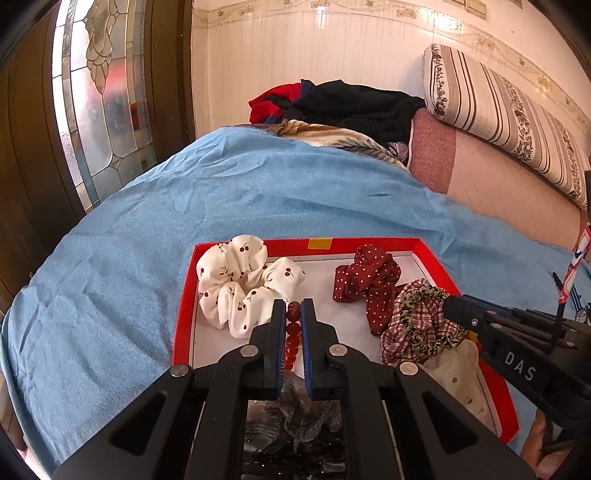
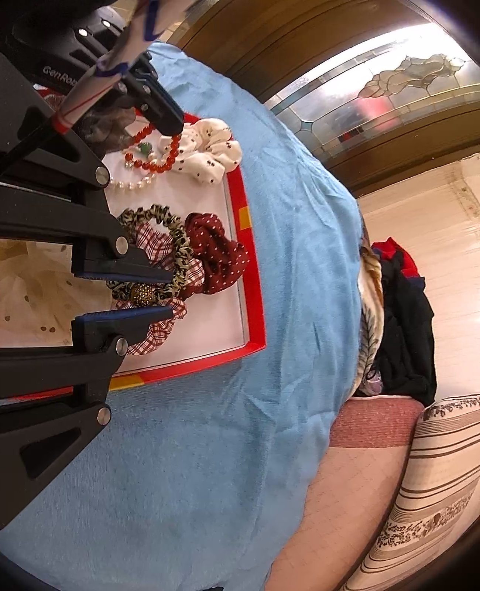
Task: Organize jewelry
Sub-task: 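Lower the bracelet and hair tie into the box beside the scrunchies, then open left tool releasing red bracelet while right tool releases leopard hair tie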
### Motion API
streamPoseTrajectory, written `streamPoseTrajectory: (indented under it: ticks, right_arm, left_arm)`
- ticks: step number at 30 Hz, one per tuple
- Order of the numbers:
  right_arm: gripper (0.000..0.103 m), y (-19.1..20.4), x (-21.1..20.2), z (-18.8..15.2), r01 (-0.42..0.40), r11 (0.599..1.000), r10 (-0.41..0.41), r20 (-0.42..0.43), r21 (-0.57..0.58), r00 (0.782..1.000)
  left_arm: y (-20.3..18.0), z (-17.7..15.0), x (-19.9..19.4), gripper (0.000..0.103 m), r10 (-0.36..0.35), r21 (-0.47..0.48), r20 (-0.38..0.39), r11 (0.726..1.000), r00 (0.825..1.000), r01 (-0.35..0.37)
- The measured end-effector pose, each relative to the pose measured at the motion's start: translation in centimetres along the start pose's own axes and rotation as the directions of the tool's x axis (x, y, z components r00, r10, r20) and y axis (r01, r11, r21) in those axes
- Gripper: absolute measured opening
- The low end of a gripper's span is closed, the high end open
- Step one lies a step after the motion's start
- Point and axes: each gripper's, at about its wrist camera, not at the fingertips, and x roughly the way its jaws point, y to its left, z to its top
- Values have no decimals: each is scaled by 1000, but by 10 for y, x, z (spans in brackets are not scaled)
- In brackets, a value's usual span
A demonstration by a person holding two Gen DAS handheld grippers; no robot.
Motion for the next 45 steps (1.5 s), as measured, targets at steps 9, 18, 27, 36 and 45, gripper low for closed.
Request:
streamPoseTrajectory:
  ticks: [9,18,27,36,45]
  right_arm:
    - [14,-1,13,-1,21,1000,-21,-25,-10,999]
    - [14,4,27,1,34,999,-35,-48,-26,998]
    - [14,3,39,2,45,999,-47,-81,-27,996]
    - [22,3,31,4,28,999,-30,-86,-27,996]
    - [35,7,6,6,26,999,-28,-54,-47,998]
  left_arm:
    - [2,-1,8,8,15,-2,-28,1000,999,-16]
    - [5,-2,17,8,25,-15,-57,1000,998,-26]
    - [6,-3,24,8,31,-28,-79,999,996,-34]
    - [3,-3,22,35,32,-21,-71,999,997,-33]
    - [6,-3,21,53,40,-38,-73,998,997,-43]
